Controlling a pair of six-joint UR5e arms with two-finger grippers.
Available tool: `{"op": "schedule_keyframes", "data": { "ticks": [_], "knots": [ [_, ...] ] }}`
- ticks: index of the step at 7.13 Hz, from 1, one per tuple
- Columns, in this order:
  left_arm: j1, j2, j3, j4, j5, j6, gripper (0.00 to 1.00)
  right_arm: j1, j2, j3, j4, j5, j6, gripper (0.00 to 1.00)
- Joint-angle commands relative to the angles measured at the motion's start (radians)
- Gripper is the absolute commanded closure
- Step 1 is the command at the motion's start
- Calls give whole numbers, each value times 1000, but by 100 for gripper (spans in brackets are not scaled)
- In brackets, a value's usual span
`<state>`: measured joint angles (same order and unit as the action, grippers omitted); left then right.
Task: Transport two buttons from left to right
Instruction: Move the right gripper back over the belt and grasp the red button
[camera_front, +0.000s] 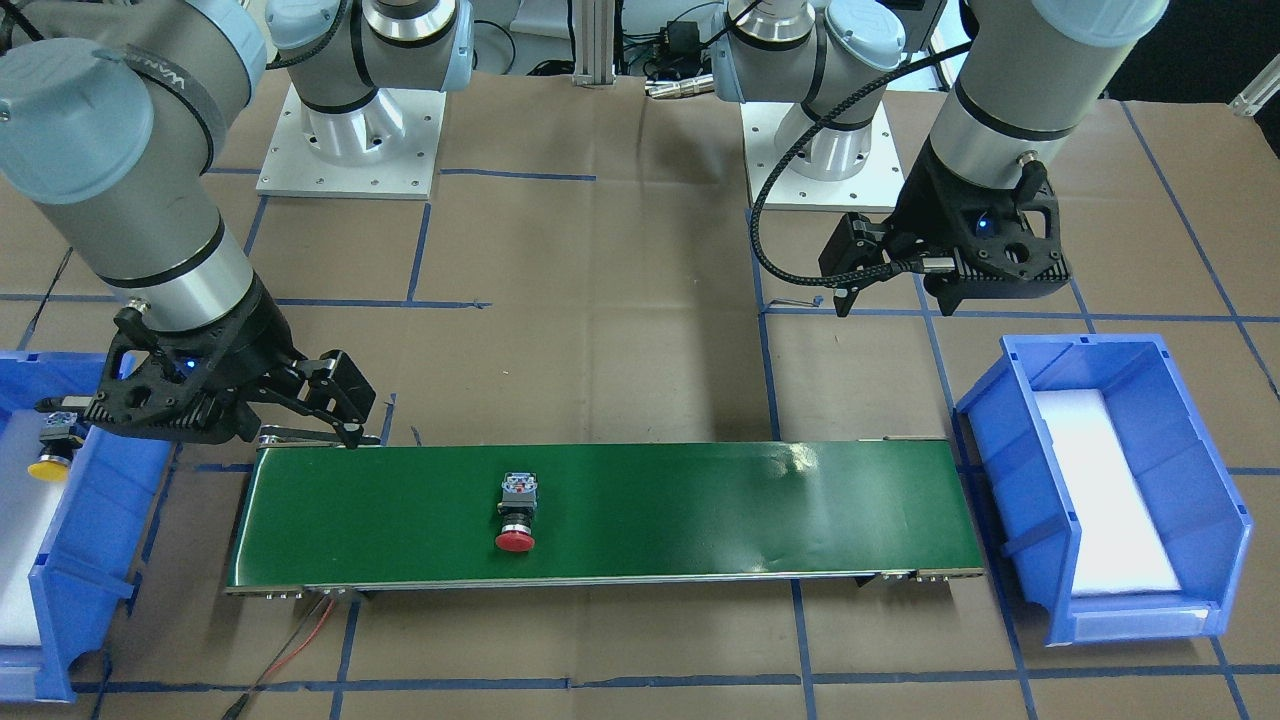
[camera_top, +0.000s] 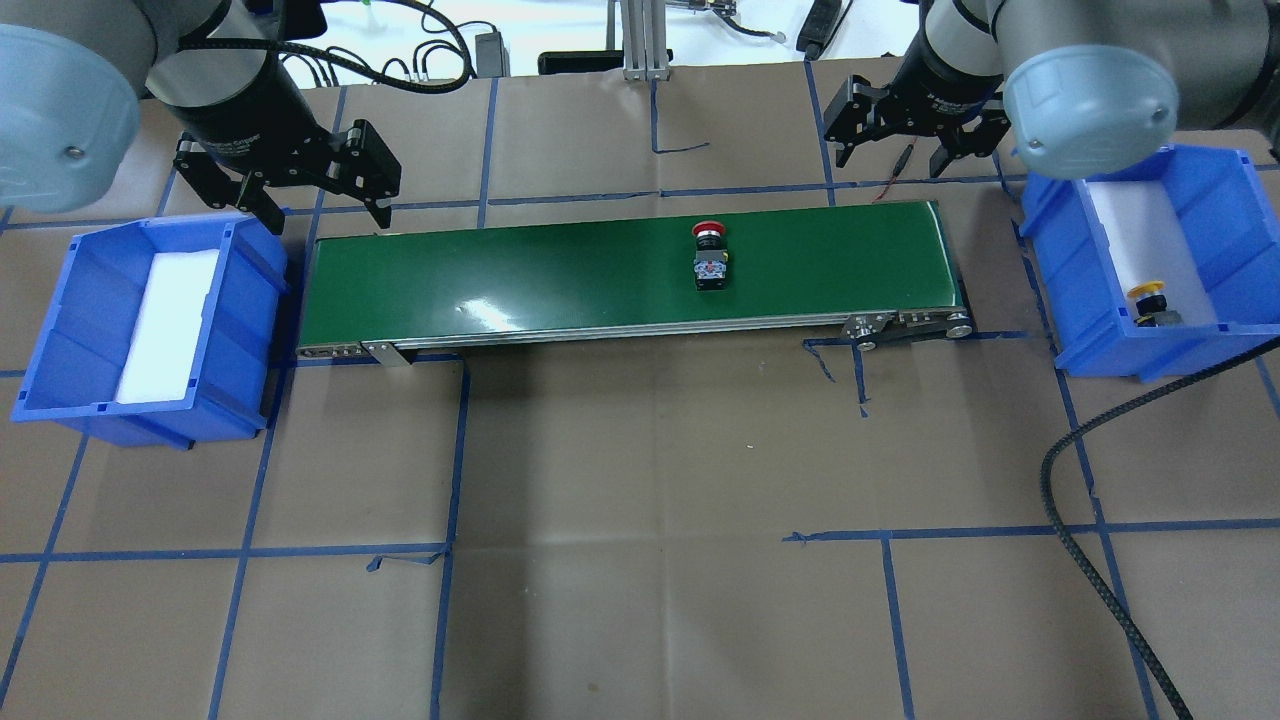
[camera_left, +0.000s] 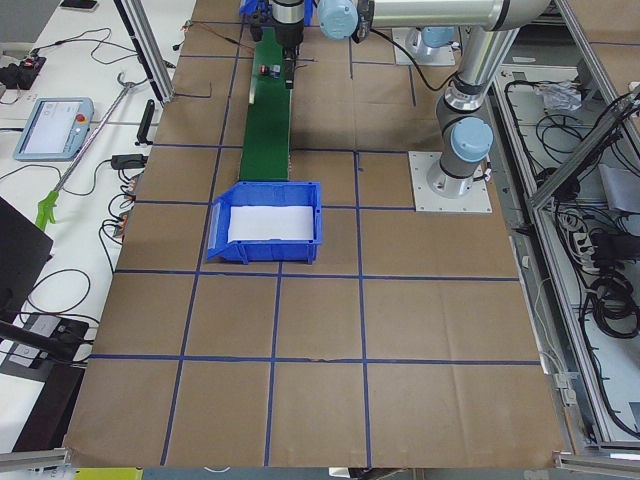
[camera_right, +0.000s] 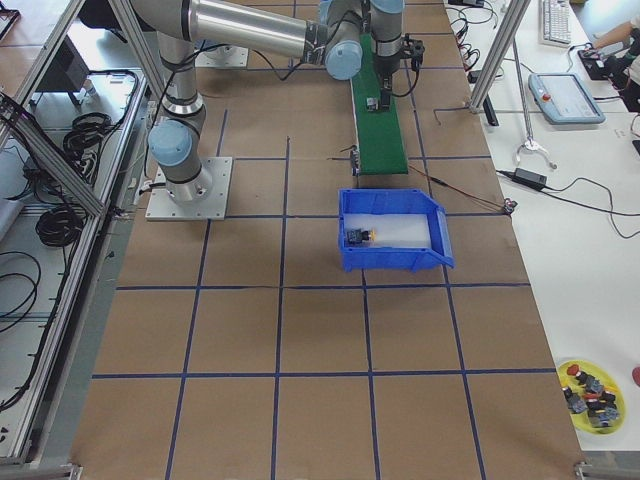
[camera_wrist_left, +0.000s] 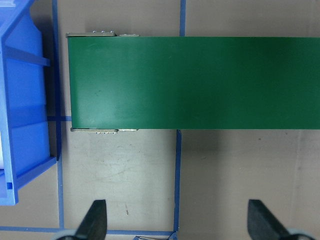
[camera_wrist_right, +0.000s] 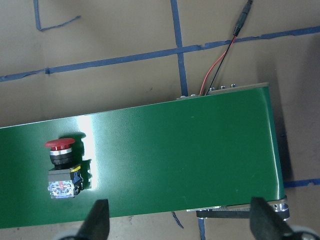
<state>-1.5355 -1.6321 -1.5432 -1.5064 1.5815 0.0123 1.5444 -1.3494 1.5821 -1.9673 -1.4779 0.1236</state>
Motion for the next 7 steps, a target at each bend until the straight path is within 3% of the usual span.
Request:
{"op": "schedule_keyframes", "data": {
  "ticks": [1, 4, 7],
  "knots": [
    [0, 0, 0, 0, 0, 0, 0, 0, 18, 15, -8, 1, 33, 0],
    [0, 0, 0, 0, 0, 0, 0, 2, 47, 58, -15, 48, 83, 0],
    [0, 0, 0, 0, 0, 0, 0, 63, 119, 58, -121, 79, 163, 0]
  ]
}}
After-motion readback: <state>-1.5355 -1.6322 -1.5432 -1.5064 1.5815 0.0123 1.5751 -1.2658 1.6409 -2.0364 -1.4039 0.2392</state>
